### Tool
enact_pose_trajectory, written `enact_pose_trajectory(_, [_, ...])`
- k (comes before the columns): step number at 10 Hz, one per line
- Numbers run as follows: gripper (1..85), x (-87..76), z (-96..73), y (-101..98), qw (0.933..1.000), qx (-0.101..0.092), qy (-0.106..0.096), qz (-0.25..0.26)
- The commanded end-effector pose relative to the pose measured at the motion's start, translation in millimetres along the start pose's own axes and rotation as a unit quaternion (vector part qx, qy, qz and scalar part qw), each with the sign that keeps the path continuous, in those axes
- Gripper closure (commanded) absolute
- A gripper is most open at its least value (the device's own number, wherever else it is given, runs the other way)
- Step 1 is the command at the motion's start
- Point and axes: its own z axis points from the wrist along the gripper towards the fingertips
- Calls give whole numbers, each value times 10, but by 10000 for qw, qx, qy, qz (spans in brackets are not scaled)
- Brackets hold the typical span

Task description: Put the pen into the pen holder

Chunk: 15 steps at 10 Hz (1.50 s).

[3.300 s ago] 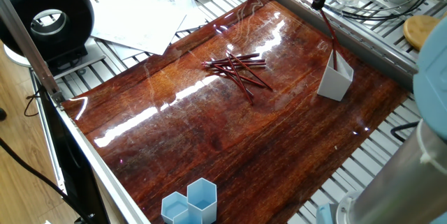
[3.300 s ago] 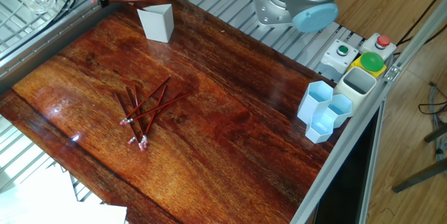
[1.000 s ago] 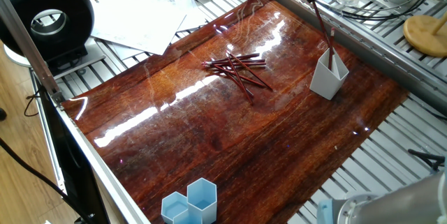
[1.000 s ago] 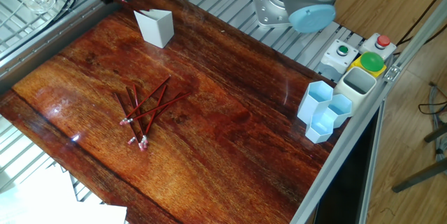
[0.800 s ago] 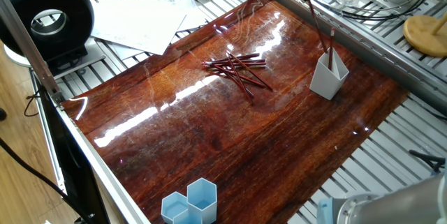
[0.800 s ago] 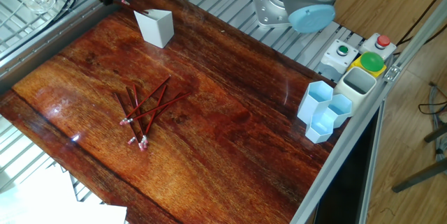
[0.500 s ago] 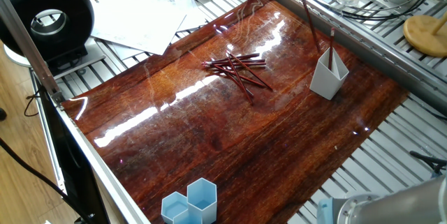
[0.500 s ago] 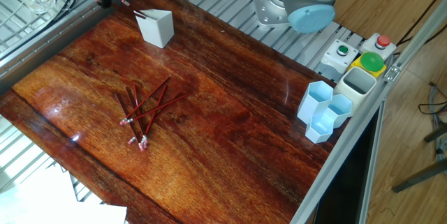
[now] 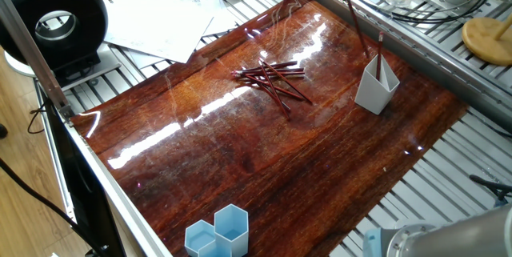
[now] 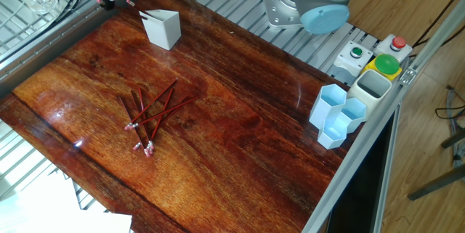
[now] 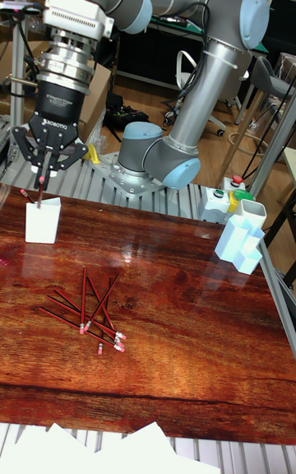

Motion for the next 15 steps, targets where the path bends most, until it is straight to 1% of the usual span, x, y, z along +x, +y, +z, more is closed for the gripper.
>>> enact_pose_trajectory(1, [847, -31, -21, -36, 9997, -20, -5, -244])
enact_pose_trajectory(3, [847, 64, -25, 57, 9978, -210, 166, -603])
enact_pose_trajectory(4, [847, 50, -27, 96, 9970, -285, 130, -705])
enact_pose_trajectory(5, [847, 17, -33, 191, 9954, -464, 49, -838])
enact_pose_trajectory(6, [847, 6, -36, 223, 9943, -523, 18, -930])
enact_pose_trajectory(7, [847, -3, -37, 240, 9936, -554, -6, -982])
enact_pose_trajectory(8, [847, -18, -36, 224, 9939, -520, -30, -971])
enact_pose_trajectory(9, [847, 1, -33, 200, 9940, -479, 9, -980])
enact_pose_trajectory(10, [847, 45, -34, 198, 9947, -481, 98, -905])
enact_pose_trajectory(11, [847, 98, -109, 178, 9954, -446, 186, -823])
enact_pose_trajectory(12, [847, 153, -262, 217, 9962, -508, 235, -670])
enact_pose_trajectory(13, [847, 185, -412, 241, 9967, -514, 198, -594])
enact_pose_trajectory(14, [847, 190, -495, 250, 9970, -516, 129, -554])
enact_pose_trajectory(15, [847, 132, -537, 275, 9967, -601, -41, -548])
